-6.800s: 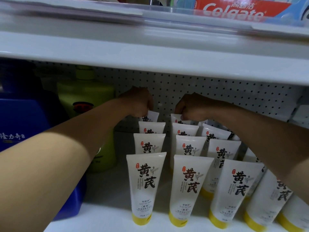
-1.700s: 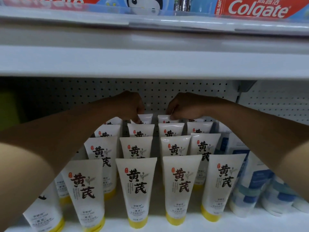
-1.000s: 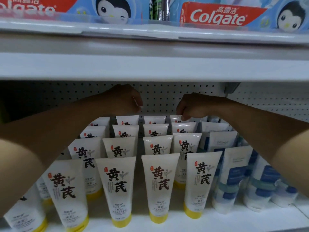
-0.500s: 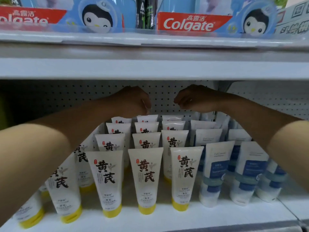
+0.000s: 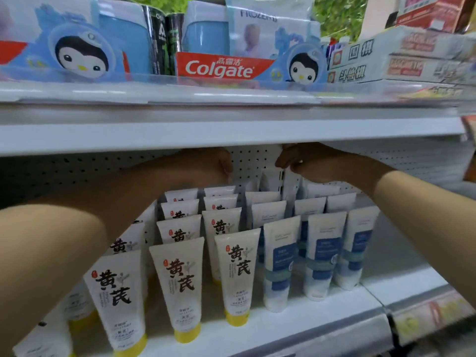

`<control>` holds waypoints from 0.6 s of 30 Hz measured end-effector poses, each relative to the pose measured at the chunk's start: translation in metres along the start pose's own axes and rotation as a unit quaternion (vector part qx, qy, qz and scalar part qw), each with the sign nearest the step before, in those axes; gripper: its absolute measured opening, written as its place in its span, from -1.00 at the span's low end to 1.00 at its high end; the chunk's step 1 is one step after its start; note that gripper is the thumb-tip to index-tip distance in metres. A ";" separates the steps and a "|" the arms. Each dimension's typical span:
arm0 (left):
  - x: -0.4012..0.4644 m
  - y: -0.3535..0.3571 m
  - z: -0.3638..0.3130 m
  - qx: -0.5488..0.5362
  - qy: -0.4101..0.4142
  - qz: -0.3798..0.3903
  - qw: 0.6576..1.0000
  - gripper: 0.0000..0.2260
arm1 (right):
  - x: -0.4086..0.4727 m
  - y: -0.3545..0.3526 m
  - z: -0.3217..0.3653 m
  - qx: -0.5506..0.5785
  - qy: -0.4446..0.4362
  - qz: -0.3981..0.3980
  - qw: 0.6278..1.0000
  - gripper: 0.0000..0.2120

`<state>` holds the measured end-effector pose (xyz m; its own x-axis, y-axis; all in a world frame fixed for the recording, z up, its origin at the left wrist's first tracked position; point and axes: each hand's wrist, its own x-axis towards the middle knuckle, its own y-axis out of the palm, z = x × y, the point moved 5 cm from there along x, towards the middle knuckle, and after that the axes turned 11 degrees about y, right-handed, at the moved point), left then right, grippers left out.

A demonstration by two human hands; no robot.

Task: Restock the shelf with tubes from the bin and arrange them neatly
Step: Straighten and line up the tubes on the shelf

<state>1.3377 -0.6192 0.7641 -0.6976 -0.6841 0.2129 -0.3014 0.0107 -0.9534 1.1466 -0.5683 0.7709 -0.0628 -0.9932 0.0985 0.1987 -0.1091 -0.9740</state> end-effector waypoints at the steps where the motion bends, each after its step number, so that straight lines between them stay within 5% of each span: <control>1: 0.004 0.001 -0.001 -0.011 0.005 -0.001 1.000 -0.77 | 0.002 0.001 -0.005 -0.003 0.000 0.004 1.000 -0.63; 9: 0.035 0.013 -0.016 0.036 -0.001 -0.019 0.999 -0.81 | 0.035 0.002 -0.033 0.002 -0.047 0.035 0.998 -0.62; 18: 0.062 0.037 -0.019 0.045 -0.099 0.061 0.992 -0.70 | 0.075 0.020 -0.031 -0.048 -0.147 0.068 0.986 -0.58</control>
<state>1.2713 -0.6472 0.7455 -0.5804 -0.8123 0.0577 -0.1571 0.0422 -0.9867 1.1157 -0.6440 0.7529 0.2461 -0.9692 0.0069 0.0907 0.0159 -0.9958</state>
